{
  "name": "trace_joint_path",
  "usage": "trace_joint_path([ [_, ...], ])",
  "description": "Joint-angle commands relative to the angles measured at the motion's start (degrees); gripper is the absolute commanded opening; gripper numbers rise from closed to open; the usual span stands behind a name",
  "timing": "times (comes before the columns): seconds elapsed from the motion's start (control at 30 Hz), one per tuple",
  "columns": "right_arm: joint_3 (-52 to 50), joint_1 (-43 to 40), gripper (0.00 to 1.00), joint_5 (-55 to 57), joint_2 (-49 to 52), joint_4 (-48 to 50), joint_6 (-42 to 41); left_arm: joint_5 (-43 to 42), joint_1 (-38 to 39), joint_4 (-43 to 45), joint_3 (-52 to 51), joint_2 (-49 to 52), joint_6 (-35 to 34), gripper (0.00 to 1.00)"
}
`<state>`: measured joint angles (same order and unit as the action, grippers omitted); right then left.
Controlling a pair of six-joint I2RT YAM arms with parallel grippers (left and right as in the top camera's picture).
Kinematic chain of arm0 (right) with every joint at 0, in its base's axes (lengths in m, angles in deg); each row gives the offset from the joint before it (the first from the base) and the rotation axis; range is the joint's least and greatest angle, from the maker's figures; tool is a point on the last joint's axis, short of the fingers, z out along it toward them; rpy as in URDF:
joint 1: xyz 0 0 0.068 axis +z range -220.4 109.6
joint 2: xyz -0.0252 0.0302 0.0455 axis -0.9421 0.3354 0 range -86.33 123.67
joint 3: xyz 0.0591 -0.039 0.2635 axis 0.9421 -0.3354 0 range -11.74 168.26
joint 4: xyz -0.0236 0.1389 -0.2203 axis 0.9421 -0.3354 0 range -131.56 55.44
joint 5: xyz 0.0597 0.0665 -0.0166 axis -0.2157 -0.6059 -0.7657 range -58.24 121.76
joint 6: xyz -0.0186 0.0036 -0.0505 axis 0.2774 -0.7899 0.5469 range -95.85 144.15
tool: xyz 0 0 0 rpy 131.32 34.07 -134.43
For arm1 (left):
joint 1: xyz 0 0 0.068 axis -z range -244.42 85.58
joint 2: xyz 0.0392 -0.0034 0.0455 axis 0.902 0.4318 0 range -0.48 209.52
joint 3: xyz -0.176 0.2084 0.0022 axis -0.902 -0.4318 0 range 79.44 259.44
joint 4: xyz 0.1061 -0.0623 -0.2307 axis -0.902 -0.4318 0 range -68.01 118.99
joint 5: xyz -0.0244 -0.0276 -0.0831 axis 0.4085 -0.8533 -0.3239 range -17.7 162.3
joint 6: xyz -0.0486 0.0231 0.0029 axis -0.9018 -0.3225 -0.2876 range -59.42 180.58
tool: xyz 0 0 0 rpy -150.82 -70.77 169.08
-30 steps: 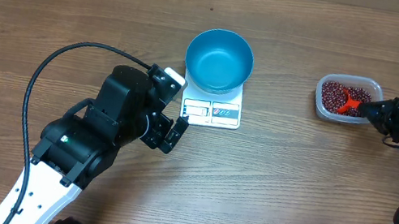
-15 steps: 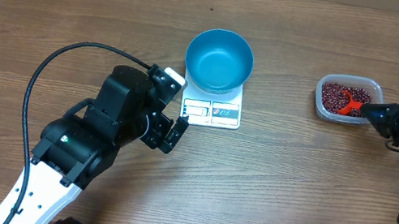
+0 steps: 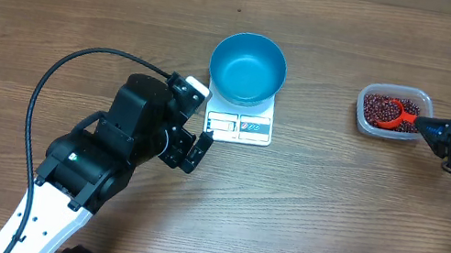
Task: Scoop item into bowl and weigh 150g on scale
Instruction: 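Lift the filled scoop and carry it toward the blue bowl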
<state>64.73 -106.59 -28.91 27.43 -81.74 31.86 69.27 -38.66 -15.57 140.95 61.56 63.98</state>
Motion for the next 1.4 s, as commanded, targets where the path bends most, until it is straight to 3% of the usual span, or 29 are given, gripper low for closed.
trace_joint_path([
  [0.0,-0.3,-1.2,0.04,-4.6,0.4,0.2,0.3,-0.6,-0.2,0.2,0.5,-0.7,0.9,1.00],
  [0.97,-0.3,-4.1,0.04,-14.6,0.4,-7.7,3.5,-0.6,-0.2,0.2,0.5,-0.7,0.9,1.00],
  [1.37,-0.3,5.2,0.04,-19.2,0.4,-9.5,6.3,-0.6,-0.2,0.2,0.5,-0.7,0.9,1.00],
])
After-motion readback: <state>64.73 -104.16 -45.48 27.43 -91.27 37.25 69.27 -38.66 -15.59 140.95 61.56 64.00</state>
